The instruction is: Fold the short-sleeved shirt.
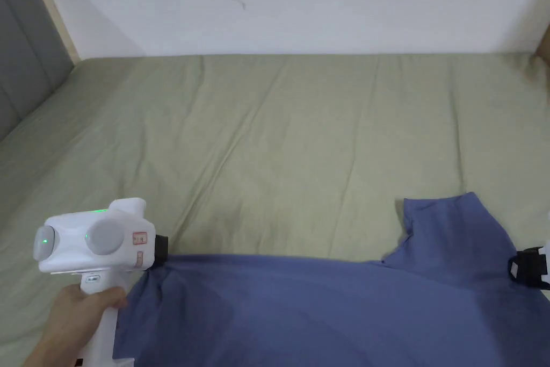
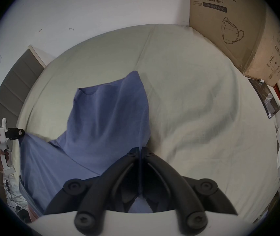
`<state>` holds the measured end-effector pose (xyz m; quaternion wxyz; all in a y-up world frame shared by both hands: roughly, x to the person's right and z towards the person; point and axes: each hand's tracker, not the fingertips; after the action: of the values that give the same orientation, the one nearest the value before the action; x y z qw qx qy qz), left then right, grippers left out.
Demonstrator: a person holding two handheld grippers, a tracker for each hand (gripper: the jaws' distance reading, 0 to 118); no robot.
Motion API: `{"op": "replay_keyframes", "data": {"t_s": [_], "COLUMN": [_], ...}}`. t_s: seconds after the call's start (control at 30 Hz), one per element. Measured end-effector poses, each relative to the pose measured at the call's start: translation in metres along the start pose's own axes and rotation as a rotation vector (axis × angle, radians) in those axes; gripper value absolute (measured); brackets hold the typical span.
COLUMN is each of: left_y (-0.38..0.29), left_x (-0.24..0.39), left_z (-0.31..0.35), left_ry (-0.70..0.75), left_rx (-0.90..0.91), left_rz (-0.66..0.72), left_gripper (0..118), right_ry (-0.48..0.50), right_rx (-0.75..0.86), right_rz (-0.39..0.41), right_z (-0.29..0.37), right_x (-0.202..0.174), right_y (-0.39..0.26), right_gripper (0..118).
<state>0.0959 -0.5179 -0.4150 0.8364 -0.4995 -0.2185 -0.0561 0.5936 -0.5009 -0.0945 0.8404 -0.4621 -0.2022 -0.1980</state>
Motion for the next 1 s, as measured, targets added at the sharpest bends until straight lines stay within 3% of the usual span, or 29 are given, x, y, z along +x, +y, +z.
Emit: {"op": "replay_keyframes", "data": {"t_s": [0.1,0.3,0.53,0.73,0.87,0.9,0.93,0.97,1.0], "left_y": [-0.004,-0.025,-0.096,-0.185,-0.235,-0.245,-0.251,-0.253,-0.256], "left_x": [0.01,0.011,0.0,-0.033,-0.049,-0.051,-0.051,-0.056,-0.058], "left_z": [0.027,0.115,0.213,0.234,0.211,0.203,0.199,0.195,0.194], "left_ry": [0.038,-0.025,-0.031,0.006,-0.021,-0.009,0.012,0.062,0.119], "left_rx": [0.018,0.128,0.2,0.131,0.021,0.006,-0.01,-0.018,-0.012], "left_rz": [-0.058,-0.061,-0.106,-0.111,-0.021,-0.031,-0.039,-0.066,-0.093], "left_gripper": [2,2,2,2,3,6,20,41,64], "right_ry": [0.015,0.084,0.169,0.184,0.149,0.142,0.126,0.12,0.111], "right_rx": [0.024,0.071,0.118,0.045,-0.04,-0.043,-0.054,-0.04,-0.024], "right_rz": [-0.001,-0.001,-0.012,-0.016,-0.033,-0.029,-0.034,-0.048,-0.068], "right_z": [0.02,0.079,0.16,0.205,0.202,0.197,0.194,0.193,0.193], "right_x": [-0.002,0.0,0.006,0.013,0.01,0.008,0.006,0.004,0.003], "right_y": [-0.001,-0.018,-0.088,-0.188,-0.25,-0.263,-0.27,-0.278,-0.284], "right_gripper": [4,4,4,4,4,4,7,24,60]}}
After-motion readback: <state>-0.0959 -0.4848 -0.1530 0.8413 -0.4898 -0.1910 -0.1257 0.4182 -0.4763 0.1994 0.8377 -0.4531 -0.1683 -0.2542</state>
